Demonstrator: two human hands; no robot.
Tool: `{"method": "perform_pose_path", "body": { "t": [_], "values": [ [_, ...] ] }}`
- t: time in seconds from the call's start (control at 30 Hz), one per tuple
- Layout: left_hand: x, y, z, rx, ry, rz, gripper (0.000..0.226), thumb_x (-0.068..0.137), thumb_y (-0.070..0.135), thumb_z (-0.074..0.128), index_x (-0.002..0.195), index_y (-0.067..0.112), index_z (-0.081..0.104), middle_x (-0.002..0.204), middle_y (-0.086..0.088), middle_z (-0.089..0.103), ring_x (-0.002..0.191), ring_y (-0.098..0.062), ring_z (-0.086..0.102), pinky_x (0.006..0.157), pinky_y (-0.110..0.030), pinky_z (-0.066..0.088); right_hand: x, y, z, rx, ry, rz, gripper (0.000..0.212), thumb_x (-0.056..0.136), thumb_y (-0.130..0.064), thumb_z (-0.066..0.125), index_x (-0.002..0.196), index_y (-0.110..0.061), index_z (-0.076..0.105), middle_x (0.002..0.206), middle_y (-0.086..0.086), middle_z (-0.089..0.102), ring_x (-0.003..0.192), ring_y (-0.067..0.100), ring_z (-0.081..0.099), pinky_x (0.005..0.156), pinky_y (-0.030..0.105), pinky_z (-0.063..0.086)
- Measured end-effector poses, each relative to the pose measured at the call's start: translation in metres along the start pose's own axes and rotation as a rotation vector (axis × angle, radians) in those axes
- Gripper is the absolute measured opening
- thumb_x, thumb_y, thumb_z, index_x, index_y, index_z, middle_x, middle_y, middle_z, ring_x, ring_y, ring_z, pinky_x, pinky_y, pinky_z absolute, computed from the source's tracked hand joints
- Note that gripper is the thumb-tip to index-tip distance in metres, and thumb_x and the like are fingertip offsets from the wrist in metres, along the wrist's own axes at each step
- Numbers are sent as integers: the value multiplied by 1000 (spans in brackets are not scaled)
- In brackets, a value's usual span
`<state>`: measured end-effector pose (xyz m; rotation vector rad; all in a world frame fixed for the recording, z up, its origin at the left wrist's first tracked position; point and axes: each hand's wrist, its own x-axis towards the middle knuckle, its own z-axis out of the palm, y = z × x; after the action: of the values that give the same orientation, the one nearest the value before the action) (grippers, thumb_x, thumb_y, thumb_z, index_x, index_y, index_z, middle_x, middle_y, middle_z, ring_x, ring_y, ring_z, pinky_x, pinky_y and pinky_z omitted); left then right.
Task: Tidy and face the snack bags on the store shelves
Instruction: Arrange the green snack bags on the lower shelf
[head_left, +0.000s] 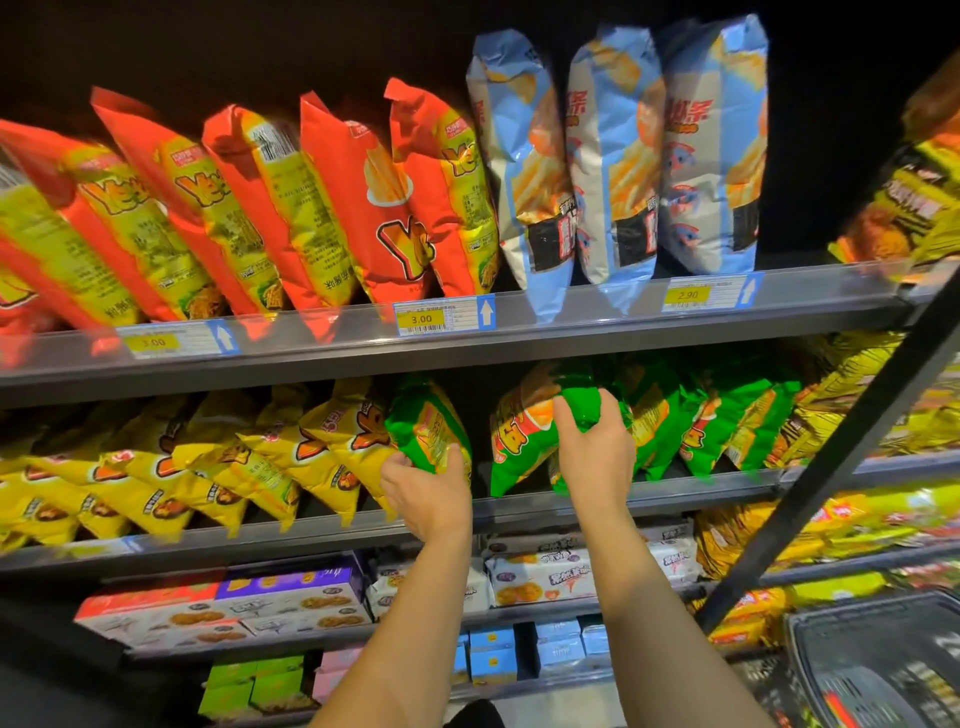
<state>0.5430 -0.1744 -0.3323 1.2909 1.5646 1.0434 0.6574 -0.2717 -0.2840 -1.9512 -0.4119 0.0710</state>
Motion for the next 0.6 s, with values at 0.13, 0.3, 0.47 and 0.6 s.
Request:
{"method": "perform_pose_path", "body": {
  "t": [0.13, 0.3, 0.47, 0.6],
  "values": [
    [-39, 8, -16, 76, -64, 193, 77, 83, 38, 87, 140, 4, 48, 138, -14, 50, 132, -33, 45, 108, -45, 38, -16, -8, -28, 87, 22, 9, 39, 97, -47, 67, 127, -23, 63, 96, -13, 67, 100, 18, 63, 94, 43, 54],
    [-87, 15, -33, 175, -298, 500, 89, 82, 50, 84, 153, 19, 40, 153, -3, 43, 144, -20, 34, 119, -45, 37, -44, -8, -64, 107, -33, 33, 31, 94, -51, 69, 114, -28, 68, 94, -13, 72, 94, 17, 71, 86, 42, 59],
    [-132, 20, -48, 412, -520, 779, 109, 81, 62, 80, 165, 23, 22, 171, 1, 27, 159, -22, 19, 130, -51, 19, -77, -8, -104, 82, -61, 59, 37, 92, -55, 68, 116, -27, 68, 101, -9, 71, 102, 19, 68, 94, 48, 56],
    [-164, 18, -67, 417, -522, 802, 95, 85, 36, 86, 163, 25, 32, 165, 2, 39, 152, -22, 35, 123, -48, 34, -106, -7, -139, 55, -77, 35, 47, 89, -64, 65, 120, -29, 64, 101, -10, 70, 98, 19, 71, 90, 47, 59]
  ]
}}
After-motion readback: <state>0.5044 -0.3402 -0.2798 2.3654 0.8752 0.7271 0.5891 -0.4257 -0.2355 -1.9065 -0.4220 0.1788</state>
